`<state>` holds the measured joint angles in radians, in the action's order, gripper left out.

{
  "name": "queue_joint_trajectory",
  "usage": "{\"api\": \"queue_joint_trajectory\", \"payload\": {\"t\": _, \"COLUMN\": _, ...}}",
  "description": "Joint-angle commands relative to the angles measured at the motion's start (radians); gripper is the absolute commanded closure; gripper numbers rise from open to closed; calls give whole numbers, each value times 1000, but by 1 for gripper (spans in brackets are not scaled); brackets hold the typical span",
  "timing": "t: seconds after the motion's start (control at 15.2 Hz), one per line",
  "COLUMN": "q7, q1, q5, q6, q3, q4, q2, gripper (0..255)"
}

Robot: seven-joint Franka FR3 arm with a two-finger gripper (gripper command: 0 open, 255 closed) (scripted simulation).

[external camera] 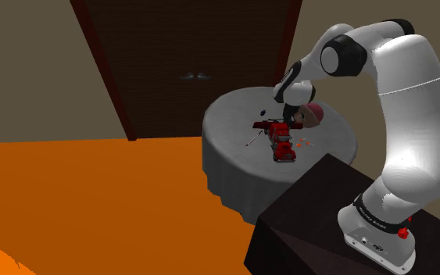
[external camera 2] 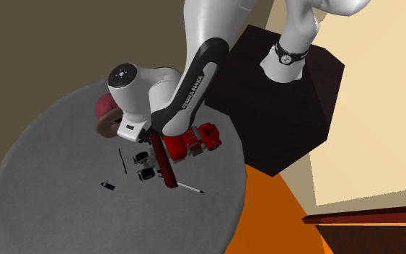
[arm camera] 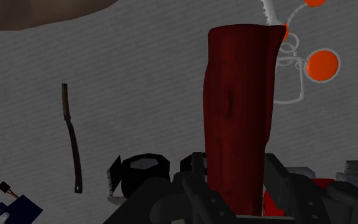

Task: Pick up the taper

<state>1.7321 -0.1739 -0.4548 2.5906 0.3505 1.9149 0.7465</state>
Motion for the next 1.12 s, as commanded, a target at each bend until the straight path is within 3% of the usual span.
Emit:
{"api": "queue_joint_trajectory", "payload": {"t": 0.0, "q7": 0, "q1": 1, "q5": -1, "q6": 1, "q3": -1, "q4": 1, "q2": 1, "gripper": 255}}
{"api": "queue_joint_trajectory", "payload": {"t": 1.06, "q7": -53, "q1": 64, "q5": 81, "q6": -119, "q3": 82, "q4": 50, "q2": -168, "gripper": 255}}
